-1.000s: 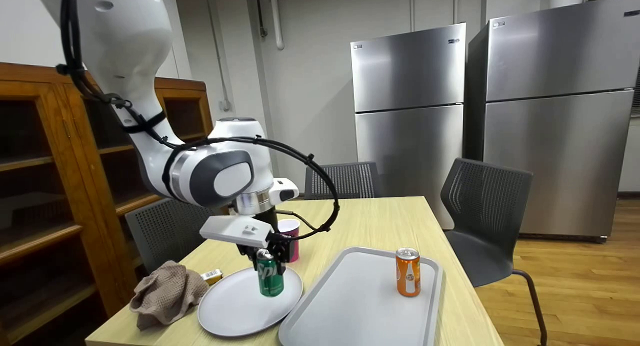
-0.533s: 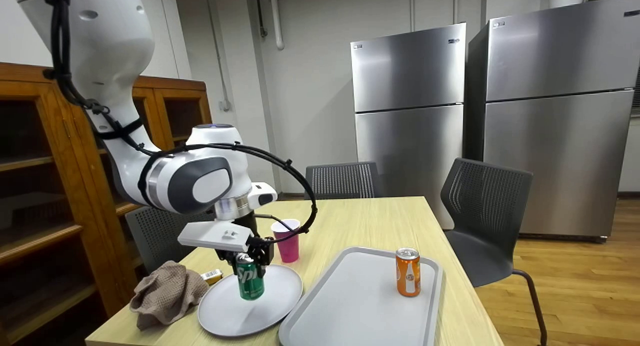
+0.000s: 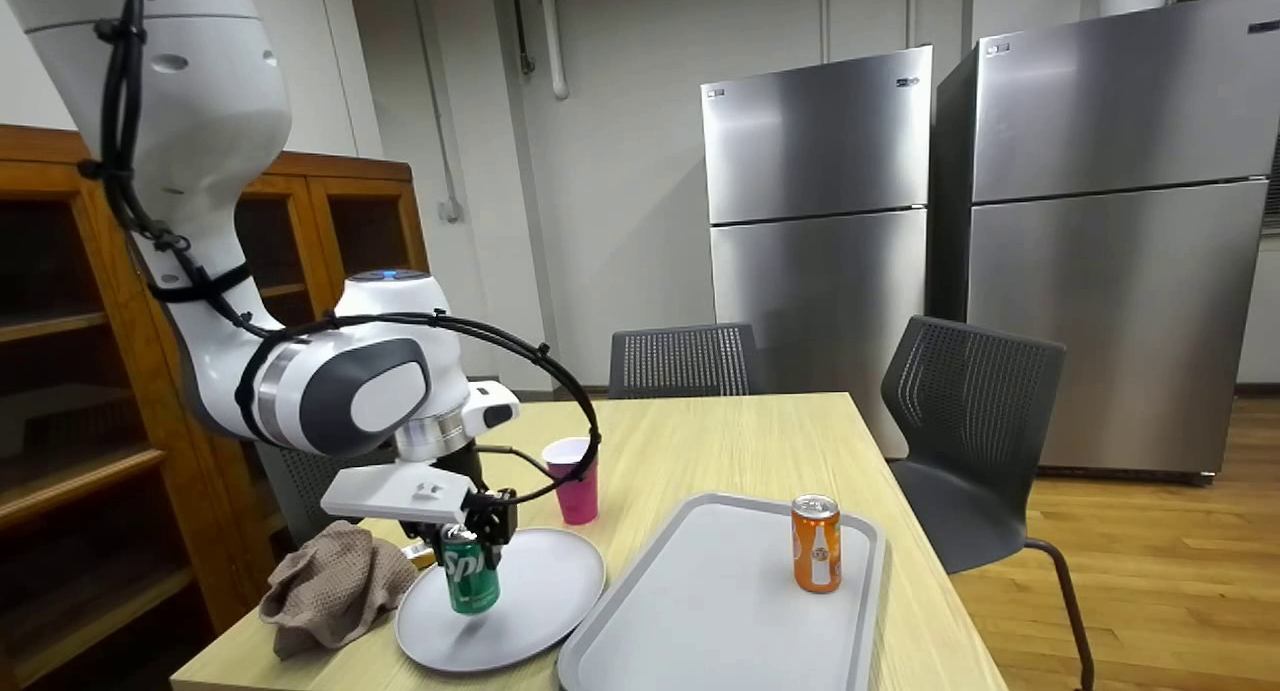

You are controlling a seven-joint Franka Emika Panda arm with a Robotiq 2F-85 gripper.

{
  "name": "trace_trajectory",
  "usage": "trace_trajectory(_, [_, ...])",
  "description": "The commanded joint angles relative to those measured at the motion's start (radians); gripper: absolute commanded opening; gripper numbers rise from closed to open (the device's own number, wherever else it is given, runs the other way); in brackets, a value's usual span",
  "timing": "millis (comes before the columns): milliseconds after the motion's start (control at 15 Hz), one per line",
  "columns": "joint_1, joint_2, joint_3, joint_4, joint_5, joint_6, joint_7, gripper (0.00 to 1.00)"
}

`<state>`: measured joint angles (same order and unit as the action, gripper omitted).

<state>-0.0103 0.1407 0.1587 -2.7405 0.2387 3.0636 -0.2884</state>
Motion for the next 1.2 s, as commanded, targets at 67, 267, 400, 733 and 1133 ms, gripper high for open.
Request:
trace_trajectory(67, [-0.004, 0.029, 0.036, -0.006, 0.026, 0.05, -0.001, 0.38])
trace_trajectory(267, [-0.015, 0.052, 0.055, -0.004, 0.028, 0.067, -0.008, 0.38])
trace_trajectory(400, [-0.046, 0.066, 0.077, -0.006, -0.04, 0.079, 0.043, 0.38])
trace_trajectory(733, [-0.062, 0.093, 0.086, -0.01, -0.099, 0.108, 0.072, 0.38])
trace_trajectory(1133, [-0.073, 0.082, 0.091, -0.02, -0.168, 0.131, 0.105, 0.99])
